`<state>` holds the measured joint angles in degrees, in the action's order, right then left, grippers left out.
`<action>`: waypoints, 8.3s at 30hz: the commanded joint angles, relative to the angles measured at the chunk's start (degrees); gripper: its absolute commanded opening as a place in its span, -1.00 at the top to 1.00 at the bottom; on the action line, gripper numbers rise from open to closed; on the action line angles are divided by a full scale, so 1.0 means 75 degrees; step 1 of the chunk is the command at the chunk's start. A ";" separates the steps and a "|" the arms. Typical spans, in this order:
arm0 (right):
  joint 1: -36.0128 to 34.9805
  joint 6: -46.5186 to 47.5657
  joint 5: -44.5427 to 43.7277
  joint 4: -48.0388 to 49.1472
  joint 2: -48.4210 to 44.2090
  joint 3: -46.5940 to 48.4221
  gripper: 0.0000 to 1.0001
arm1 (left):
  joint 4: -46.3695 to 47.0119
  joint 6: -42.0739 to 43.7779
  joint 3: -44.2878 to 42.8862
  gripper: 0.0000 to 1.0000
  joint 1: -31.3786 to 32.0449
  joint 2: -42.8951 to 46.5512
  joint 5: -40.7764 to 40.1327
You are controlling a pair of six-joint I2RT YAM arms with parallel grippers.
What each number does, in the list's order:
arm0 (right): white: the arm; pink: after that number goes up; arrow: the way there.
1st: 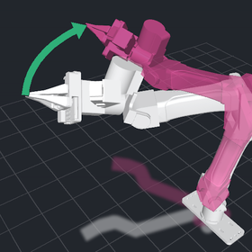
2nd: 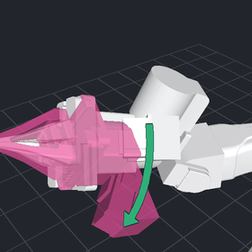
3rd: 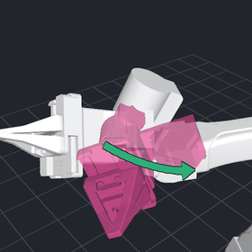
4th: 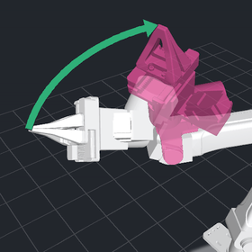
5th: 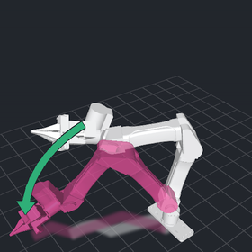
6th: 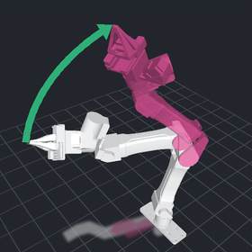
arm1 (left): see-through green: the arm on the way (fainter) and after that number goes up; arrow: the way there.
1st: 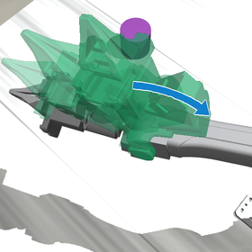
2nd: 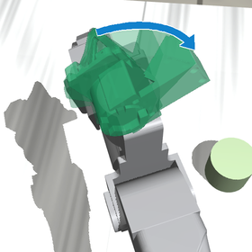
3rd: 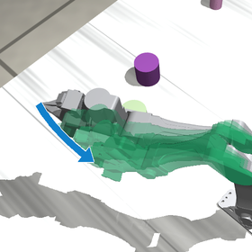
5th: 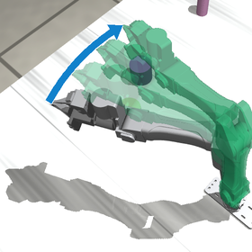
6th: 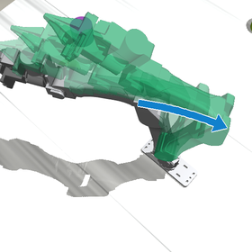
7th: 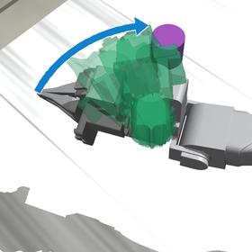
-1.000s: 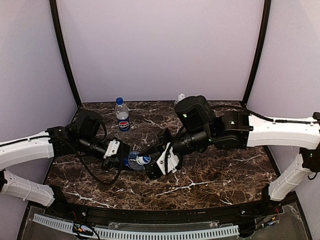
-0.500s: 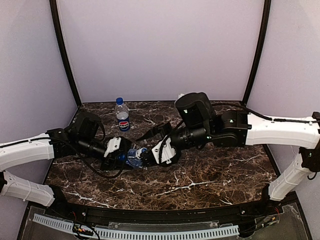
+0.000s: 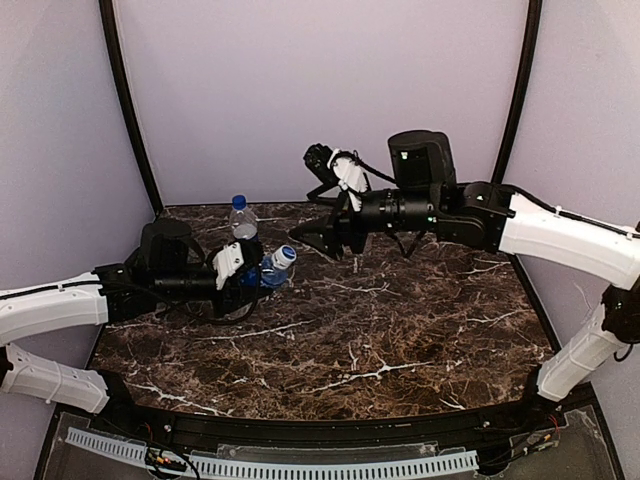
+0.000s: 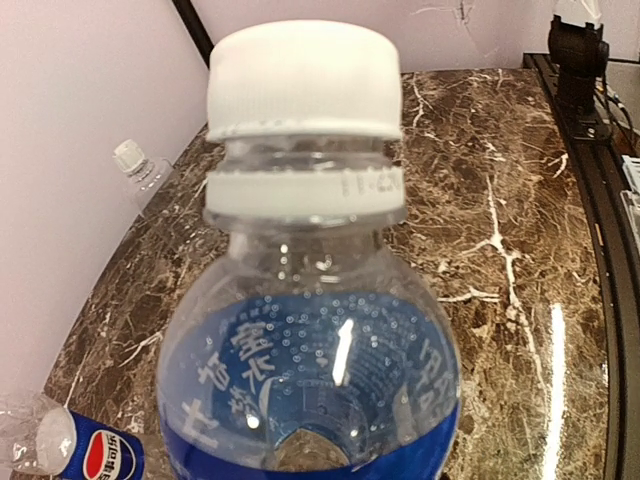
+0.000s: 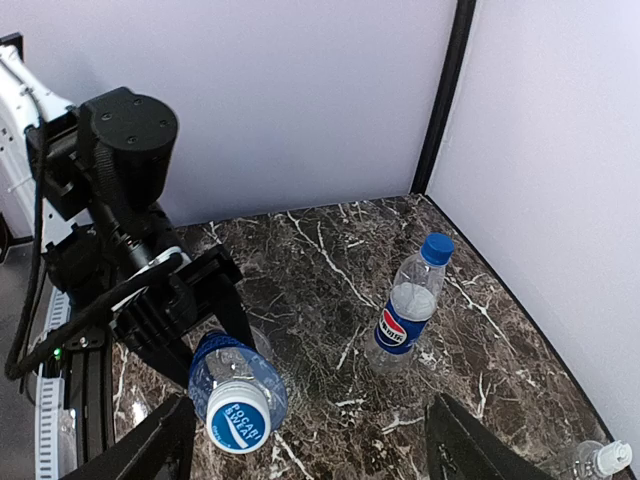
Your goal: Unscrew the bottle caps
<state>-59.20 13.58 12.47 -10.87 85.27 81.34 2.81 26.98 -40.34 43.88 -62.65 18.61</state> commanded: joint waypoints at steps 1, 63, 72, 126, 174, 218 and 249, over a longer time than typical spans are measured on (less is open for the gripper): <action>0.0078 -0.3180 -0.0612 0.0044 0.0609 0.0562 -0.48 | 0.0654 -0.0202 0.0096 0.60 -0.0015 0.0031 -0.0711; 0.1073 -0.3026 -0.2373 -0.1746 0.1809 -0.2642 0.98 | 0.0061 -0.1106 0.0068 0.53 -0.0016 0.0355 0.1487; 0.0829 -0.3297 -0.2227 -0.2208 0.2685 -0.2535 0.02 | 0.0060 -0.1078 0.0046 0.51 -0.0015 0.0408 0.1528; -0.0125 -0.0974 0.2490 0.3071 0.0583 -0.1358 1.00 | 0.1116 -0.1375 0.0352 -0.97 -0.0019 0.0598 0.2212; 0.6686 -0.2585 -0.2164 0.1287 -0.2507 -0.4788 -0.53 | 0.1340 -0.1366 0.0465 -0.97 -0.0020 0.0896 0.0142; 0.4682 -0.2488 -0.0672 0.0622 -0.1775 -0.2325 -0.97 | -0.0799 -0.2002 -0.4846 -0.29 -0.3835 -0.4396 0.1387; 0.0645 -0.1397 0.3272 0.5006 0.2205 -0.1433 -0.97 | -0.5224 -0.0480 -0.5973 0.99 -0.1159 -0.1651 0.3597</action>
<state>-53.12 8.49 31.42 12.64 98.13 68.16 -35.53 25.30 -85.36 34.94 -75.33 43.11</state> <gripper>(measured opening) 0.986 0.273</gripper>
